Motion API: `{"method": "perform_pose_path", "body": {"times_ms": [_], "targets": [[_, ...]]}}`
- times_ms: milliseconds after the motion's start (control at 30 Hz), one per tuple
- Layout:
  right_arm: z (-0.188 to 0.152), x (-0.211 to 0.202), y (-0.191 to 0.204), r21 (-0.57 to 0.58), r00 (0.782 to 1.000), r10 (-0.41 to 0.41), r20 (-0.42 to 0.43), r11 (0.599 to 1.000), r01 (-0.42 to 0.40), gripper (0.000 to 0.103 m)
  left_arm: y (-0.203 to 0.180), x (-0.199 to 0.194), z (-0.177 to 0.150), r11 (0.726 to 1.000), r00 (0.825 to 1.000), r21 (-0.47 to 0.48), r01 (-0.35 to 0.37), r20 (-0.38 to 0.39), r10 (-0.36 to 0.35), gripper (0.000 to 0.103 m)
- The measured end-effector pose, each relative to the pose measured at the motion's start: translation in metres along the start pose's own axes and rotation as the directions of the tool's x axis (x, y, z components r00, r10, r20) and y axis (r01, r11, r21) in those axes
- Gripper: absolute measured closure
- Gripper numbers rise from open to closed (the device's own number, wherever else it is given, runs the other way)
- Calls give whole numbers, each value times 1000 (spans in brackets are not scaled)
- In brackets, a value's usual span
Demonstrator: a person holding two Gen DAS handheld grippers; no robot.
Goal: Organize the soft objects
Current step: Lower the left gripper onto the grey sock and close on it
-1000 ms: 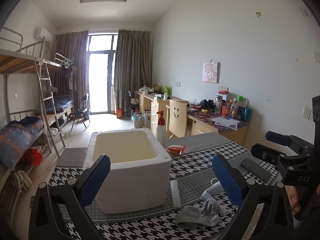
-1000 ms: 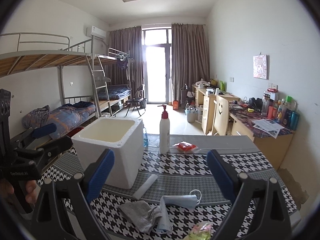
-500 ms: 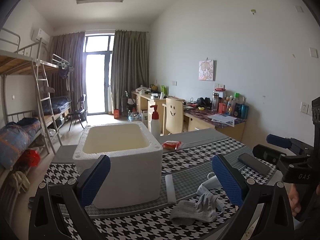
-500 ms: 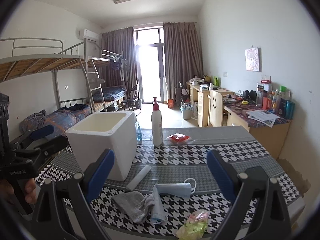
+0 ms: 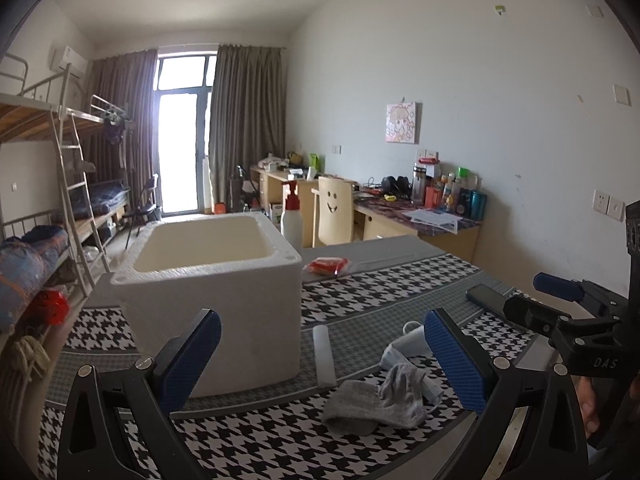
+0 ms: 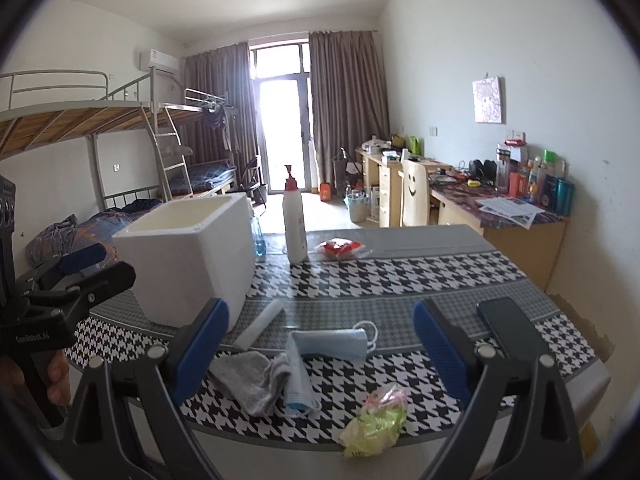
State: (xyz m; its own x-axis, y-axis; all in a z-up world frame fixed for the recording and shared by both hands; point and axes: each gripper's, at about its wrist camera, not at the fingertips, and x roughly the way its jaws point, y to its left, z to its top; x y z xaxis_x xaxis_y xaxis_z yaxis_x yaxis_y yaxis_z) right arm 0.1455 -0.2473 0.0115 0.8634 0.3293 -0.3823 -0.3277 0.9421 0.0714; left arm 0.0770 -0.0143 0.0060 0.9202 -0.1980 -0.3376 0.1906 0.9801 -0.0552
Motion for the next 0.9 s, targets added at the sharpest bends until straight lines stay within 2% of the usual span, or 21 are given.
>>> {"method": "perform_pose_path", "body": {"times_ms": [400, 567, 900], "targets": [[-22, 17, -13, 53, 997, -14, -80, 998, 19, 8, -9, 19, -21, 1000, 998, 22, -12, -61, 14, 1], [-27, 20, -16, 61, 994, -26, -104, 998, 33, 7, -16, 29, -29, 999, 996, 30, 18, -93, -15, 1], [-38, 24, -24, 77, 986, -53, -158, 995, 65, 8, -21, 47, -41, 999, 987, 28, 31, -156, -26, 1]]}}
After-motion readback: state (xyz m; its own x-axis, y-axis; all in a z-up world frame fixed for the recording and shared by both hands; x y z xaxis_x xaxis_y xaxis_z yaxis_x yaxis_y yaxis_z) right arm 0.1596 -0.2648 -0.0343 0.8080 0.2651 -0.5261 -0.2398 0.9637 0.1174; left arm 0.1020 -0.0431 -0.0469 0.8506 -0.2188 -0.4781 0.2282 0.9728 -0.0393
